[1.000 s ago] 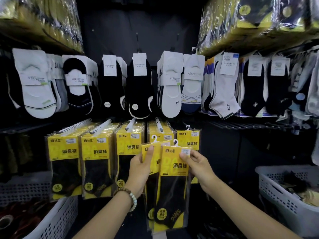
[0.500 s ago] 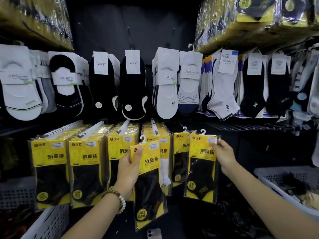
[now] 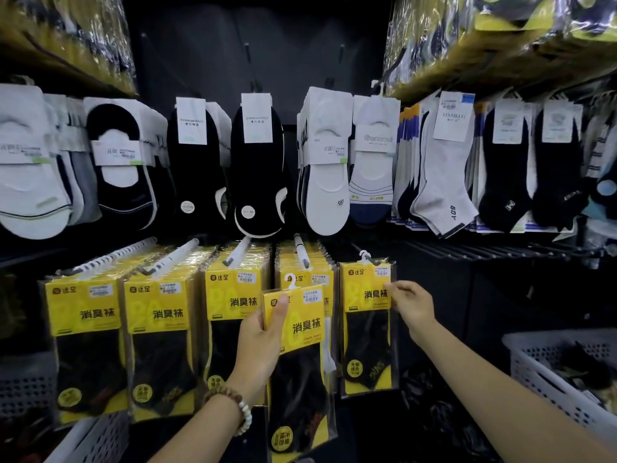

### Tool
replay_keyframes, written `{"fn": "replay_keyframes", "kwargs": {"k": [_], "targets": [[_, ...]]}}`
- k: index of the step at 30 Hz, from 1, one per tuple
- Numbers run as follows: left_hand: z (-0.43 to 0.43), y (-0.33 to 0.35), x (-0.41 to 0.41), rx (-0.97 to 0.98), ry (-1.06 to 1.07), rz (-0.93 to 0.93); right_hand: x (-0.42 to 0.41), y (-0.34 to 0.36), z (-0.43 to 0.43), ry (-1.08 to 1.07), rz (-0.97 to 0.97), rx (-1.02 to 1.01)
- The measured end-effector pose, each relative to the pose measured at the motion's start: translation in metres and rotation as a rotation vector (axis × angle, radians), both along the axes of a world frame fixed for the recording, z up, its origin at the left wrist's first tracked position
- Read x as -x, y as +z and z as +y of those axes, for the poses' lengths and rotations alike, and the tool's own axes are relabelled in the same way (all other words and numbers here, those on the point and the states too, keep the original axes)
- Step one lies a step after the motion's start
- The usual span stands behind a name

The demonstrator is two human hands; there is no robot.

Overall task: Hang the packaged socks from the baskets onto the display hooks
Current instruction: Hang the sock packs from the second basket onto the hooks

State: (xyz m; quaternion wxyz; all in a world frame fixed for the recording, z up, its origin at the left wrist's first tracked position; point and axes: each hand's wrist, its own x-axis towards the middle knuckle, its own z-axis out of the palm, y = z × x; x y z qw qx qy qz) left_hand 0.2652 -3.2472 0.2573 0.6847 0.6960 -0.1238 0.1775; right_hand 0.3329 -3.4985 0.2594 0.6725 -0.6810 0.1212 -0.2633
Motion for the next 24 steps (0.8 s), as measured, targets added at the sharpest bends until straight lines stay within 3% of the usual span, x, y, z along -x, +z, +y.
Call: {"fn": "replay_keyframes", "kwargs": {"k": [3, 5, 11, 15, 24], "targets": [[-0.001, -0.001, 0.001, 0.011, -0.035, 0.033, 0.007, -0.014, -0.003, -0.118, 0.041, 0.036], [-0.005, -0.002, 0.001, 0.003, -0.046, 0.056, 0.016, -0.019, -0.001, -0.085, 0.035, 0.036], [-0.032, -0.005, 0.007, 0.003, -0.081, 0.120, 0.061, -0.006, 0.027, 0.343, -0.004, -0.008], [-0.056, 0.003, 0.010, -0.029, -0.087, 0.152, 0.084, 0.000, 0.040, 0.492, -0.005, -0.022], [-0.094, 0.009, 0.015, -0.161, -0.215, 0.203, 0.094, 0.002, 0.008, 0.255, -0.087, -0.098]]}}
